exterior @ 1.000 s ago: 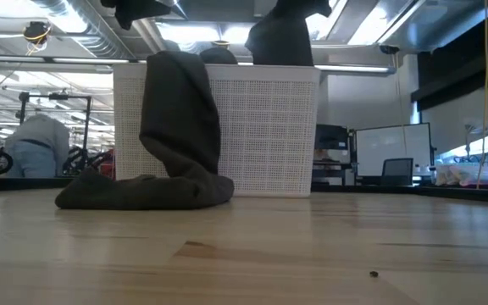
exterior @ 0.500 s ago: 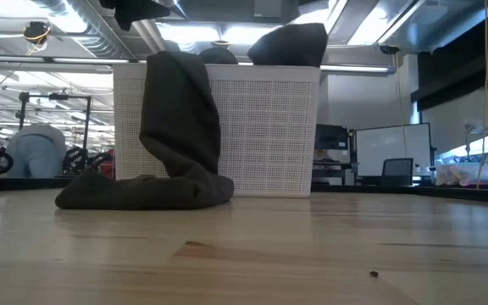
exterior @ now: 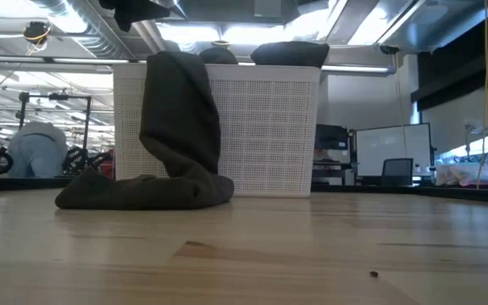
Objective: Sort clothes
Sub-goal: Put the gray pants into the white laundry organizer
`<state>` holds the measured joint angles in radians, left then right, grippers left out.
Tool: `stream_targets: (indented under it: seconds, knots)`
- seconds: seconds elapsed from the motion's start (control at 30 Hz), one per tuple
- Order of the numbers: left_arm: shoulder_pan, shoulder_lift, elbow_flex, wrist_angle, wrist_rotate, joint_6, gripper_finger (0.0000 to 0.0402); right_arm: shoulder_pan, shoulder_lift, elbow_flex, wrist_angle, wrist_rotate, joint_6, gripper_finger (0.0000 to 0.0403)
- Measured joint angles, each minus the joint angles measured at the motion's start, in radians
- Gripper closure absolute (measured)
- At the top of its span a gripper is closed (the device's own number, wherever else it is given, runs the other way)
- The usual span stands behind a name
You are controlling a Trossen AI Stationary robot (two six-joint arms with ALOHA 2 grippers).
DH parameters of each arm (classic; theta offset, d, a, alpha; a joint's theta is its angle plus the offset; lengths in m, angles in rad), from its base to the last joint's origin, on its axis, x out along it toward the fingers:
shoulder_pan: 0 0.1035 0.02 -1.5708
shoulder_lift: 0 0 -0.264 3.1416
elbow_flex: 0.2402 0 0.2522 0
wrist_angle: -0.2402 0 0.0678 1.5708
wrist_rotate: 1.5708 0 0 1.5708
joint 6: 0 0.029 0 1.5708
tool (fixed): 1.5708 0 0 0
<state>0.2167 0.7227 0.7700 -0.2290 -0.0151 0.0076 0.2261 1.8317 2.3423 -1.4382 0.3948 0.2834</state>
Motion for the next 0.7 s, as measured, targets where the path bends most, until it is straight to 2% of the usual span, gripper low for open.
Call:
stream_targets:
  seconds: [0.13,0.27,0.4,0.53,0.7]
  knots:
    - [0.0,0.0,0.0,-0.006,0.0,-0.002,0.0199,0.069,0.082,-0.02,0.013,0.087,-0.012,0.0171]
    - [0.0,0.0,0.0,-0.031,0.0,-0.004,0.0199,0.092,0.107,-0.188,0.16,0.116,-0.037,0.0171]
    - [0.0,0.0,0.0,-0.032,0.0,-0.004,0.0199,0.088,0.109,-0.441,0.431,0.086,-0.084,0.0171]
    - [0.0,0.0,0.0,-0.022,0.0,-0.001,0.0199,0.079,0.109,-0.711,0.811,0.046,-0.132,0.0171]
    - [0.0,0.0,0.0,-0.016,0.0,-0.001,0.0199,0.054,0.109,-0.957,1.139,0.038,-0.069,0.0171]
